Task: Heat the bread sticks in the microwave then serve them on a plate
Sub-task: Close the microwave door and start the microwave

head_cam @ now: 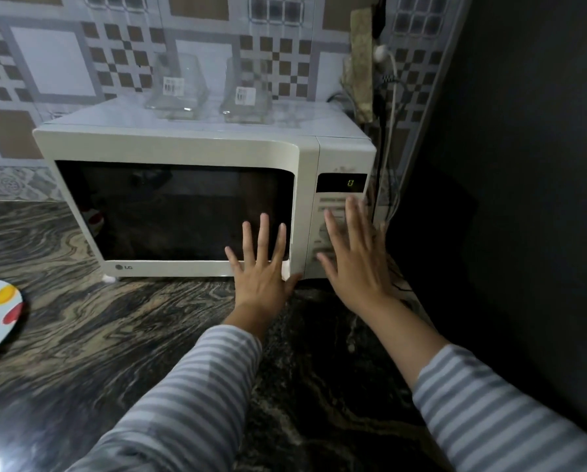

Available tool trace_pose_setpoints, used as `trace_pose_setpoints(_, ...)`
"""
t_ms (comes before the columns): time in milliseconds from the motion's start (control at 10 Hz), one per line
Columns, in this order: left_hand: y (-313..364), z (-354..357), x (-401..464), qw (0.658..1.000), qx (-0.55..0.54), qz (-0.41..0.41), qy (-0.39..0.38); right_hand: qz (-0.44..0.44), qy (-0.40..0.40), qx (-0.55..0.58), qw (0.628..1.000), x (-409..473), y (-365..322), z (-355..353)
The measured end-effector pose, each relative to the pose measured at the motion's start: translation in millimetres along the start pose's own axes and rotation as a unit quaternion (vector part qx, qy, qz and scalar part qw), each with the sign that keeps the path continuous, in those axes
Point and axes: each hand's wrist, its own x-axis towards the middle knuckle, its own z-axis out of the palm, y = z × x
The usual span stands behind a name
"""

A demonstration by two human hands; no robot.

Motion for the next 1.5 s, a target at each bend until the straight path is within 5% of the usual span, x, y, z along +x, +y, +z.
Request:
trace_pose_setpoints(200,-1.4,23.0,-47.3,0.99,-0.026,-0.037,-0.135,0.022,-0.103,0.003,0.994,-34.2,0.9,22.5)
trace_pose_setpoints(400,-2.2,29.1,-59.6,0.979,-0.014,-0.069,-0.189,0.024,-0.136,-0.008,0.99,-39.4,1.9,28.3)
trace_pose_setpoints(1500,-1.8,30.8,-60.5,0.985,-0.013,-0.075,-0.155,0.033,-0.048,0.026,0.998,-22.2,-0.7,20.1)
